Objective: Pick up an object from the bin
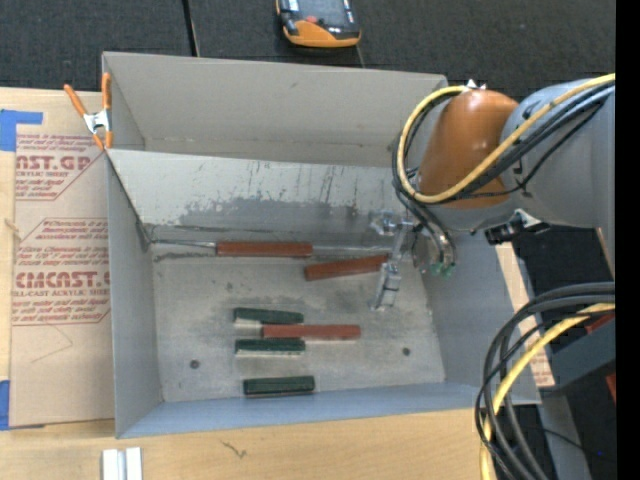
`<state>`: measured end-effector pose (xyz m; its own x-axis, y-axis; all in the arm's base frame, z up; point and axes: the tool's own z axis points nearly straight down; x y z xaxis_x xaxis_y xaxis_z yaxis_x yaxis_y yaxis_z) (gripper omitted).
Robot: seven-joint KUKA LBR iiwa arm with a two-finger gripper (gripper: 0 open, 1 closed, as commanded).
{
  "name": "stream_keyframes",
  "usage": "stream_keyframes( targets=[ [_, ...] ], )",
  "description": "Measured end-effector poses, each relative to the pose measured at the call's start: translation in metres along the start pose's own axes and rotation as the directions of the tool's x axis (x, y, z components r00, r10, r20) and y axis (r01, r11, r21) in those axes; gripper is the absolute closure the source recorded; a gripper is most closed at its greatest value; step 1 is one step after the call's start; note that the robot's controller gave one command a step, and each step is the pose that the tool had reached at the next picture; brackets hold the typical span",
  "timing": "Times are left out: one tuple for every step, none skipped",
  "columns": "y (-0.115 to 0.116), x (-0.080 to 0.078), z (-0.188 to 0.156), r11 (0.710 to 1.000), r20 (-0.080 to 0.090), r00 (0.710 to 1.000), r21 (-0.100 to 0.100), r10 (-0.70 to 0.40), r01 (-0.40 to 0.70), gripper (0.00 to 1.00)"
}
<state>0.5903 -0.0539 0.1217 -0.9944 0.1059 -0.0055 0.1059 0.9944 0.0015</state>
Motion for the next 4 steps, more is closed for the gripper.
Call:
stream_keyframes(
  targets=[
    [0.009, 0.0, 0.012, 0.999, -0.005, 0.999, 0.001, -0.037, 0.037, 0.0],
    [0.008, -0.002, 0.005, 0.999, -0.003, 0.999, 0.0, 0.036, -0.036, 0.0],
    [0.004, -0.001, 0.054, 1.0, -0.007, 1.0, 0.002, 0.002, -0.002, 0.0],
    [0.021, 0.0, 0.051, 0.996, -0.002, 0.996, 0.002, 0.089, -0.089, 1.0]
  ],
)
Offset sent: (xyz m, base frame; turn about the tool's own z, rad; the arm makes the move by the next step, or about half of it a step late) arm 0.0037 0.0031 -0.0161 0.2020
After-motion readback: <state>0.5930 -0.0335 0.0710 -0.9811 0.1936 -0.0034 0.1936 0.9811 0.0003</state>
